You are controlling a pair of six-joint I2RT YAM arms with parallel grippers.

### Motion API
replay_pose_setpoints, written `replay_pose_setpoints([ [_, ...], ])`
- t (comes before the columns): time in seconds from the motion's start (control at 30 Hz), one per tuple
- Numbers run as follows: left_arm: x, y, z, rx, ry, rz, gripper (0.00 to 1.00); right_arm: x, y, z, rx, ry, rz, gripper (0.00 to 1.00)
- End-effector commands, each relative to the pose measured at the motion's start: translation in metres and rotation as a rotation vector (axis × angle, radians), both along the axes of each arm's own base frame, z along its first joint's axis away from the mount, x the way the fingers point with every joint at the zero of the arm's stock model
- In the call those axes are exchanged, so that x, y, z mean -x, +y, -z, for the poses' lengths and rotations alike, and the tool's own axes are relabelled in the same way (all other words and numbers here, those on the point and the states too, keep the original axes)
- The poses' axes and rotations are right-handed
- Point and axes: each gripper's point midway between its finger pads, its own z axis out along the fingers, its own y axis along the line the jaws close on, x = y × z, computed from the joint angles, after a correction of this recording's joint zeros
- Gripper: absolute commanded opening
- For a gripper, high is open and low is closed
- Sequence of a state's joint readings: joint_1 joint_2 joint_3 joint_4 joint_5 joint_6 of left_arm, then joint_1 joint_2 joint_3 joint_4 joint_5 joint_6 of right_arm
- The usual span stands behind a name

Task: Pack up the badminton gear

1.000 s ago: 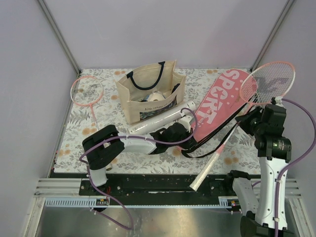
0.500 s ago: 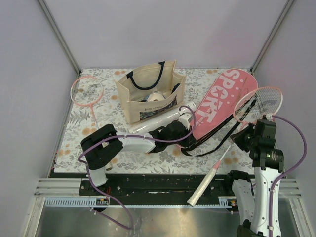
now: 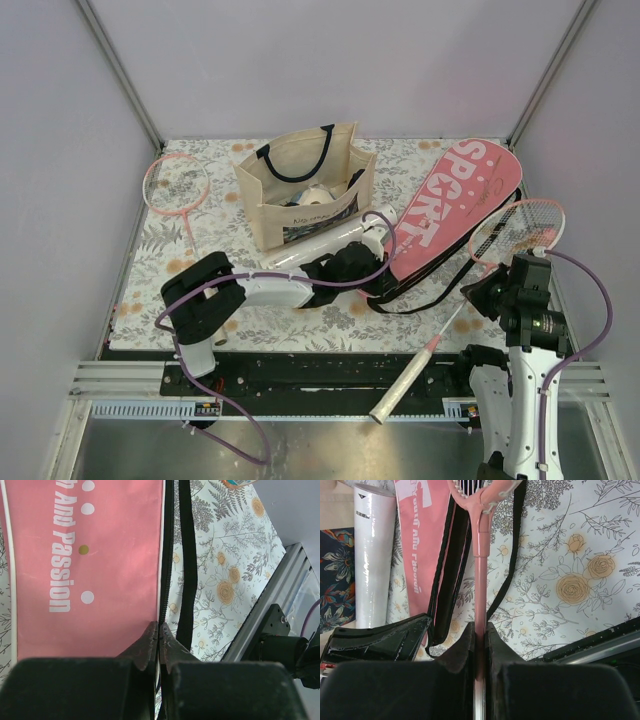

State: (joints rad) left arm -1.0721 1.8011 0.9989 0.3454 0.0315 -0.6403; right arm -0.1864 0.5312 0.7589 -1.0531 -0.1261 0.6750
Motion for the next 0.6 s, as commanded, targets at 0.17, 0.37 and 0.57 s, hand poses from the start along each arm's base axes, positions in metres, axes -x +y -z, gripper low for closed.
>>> replay_pose_setpoints([
  [0.17, -0.011, -0.007, -0.065, 0.146, -0.085, -0.015, 0.0, 0.001, 0.01, 0.012, -0.071, 0.016, 0.002, 0.0],
  [0.37, -0.013, -0.008, -0.073, 0.16, -0.093, -0.018, 0.0, 0.002, 0.006, 0.005, -0.054, 0.008, 0.012, 0.0],
  [0.57, -0.013, -0.009, -0.077, 0.167, -0.093, -0.016, 0.0, -0.002, 0.012, 0.014, -0.085, 0.006, -0.002, 0.0],
])
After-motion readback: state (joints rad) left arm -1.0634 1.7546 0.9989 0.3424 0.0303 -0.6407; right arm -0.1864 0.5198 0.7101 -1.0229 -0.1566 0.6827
